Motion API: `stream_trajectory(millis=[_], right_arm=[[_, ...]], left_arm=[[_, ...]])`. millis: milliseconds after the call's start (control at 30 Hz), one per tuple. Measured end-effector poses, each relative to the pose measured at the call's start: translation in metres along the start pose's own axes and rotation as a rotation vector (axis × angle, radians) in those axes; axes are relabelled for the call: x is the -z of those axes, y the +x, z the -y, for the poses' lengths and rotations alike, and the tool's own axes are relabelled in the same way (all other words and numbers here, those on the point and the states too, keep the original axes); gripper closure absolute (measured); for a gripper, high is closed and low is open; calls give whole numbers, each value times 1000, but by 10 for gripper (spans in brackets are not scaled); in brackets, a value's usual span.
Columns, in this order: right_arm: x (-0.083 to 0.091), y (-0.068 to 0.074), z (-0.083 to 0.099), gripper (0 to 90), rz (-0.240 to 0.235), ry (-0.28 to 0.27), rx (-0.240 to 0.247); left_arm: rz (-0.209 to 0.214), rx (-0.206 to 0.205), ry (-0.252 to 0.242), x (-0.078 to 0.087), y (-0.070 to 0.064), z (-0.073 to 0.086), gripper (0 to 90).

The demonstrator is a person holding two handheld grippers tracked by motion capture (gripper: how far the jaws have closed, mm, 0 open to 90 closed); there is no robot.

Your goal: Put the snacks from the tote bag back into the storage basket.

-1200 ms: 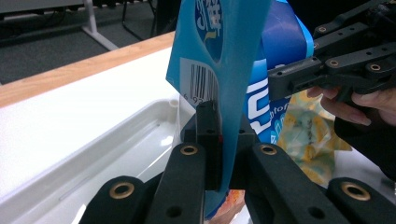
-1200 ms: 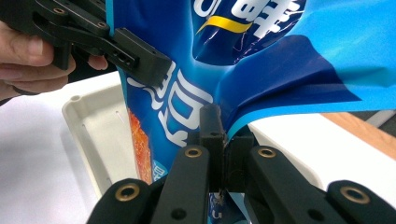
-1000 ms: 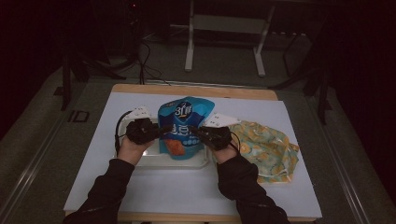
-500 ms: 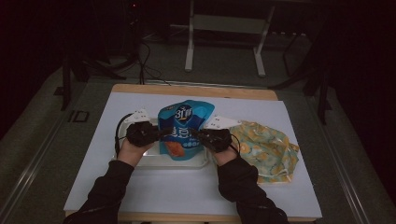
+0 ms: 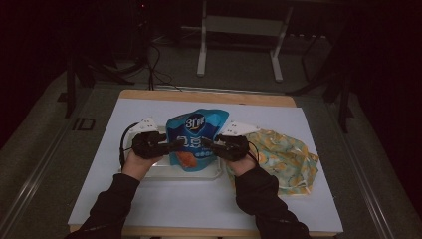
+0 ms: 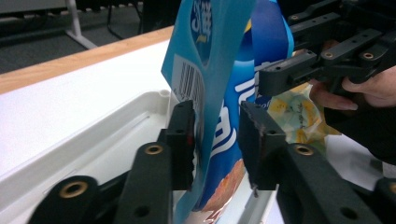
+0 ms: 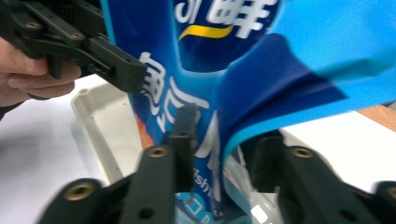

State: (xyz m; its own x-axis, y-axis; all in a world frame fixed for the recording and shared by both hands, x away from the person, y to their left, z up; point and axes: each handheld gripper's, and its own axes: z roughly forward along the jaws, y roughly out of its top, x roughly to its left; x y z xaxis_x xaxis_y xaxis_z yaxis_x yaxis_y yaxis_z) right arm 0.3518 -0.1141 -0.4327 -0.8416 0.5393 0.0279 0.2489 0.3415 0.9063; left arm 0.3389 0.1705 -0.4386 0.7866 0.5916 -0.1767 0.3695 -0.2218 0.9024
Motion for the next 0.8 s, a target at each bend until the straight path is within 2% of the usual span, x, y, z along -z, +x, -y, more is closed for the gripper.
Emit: stream_trajectory(millis=[100,200,267,300,400,433,500,533,633,667,733,800], right_arm=[[2,-3,-1,540,-7,3,-13],[3,-4,-1,468,-8,9,-9],[5,-6,0,414,-26,7,-19],[5,-6,0,382,-28,7,-19],[7,-7,0,341,-39,4,-23],[8,-8,0,305,-42,3,-24],[11,-10,0,203,-49,0,-39],[12,-10,0,181,-38,3,-35],[15,-9,1,138,-43,17,-16],[15,-8,1,139,-25,19,-11],[17,-9,1,138,-42,15,-25],[19,-9,2,137,-27,7,-18]], left_arm=[[-14,3,-6,2,-1,-1,569],[-19,7,13,1,-3,-2,458],[-1,3,14,1,-3,-1,440],[-14,1,19,1,-4,-1,439],[-2,19,24,0,-3,0,328],[8,33,28,-1,-2,1,328],[52,24,37,-1,-1,3,130],[65,20,38,-2,-2,3,103],[52,24,42,-2,-3,6,103],[42,27,36,-3,-4,7,101],[28,34,34,-2,-4,9,63],[9,33,30,0,-4,11,46]])
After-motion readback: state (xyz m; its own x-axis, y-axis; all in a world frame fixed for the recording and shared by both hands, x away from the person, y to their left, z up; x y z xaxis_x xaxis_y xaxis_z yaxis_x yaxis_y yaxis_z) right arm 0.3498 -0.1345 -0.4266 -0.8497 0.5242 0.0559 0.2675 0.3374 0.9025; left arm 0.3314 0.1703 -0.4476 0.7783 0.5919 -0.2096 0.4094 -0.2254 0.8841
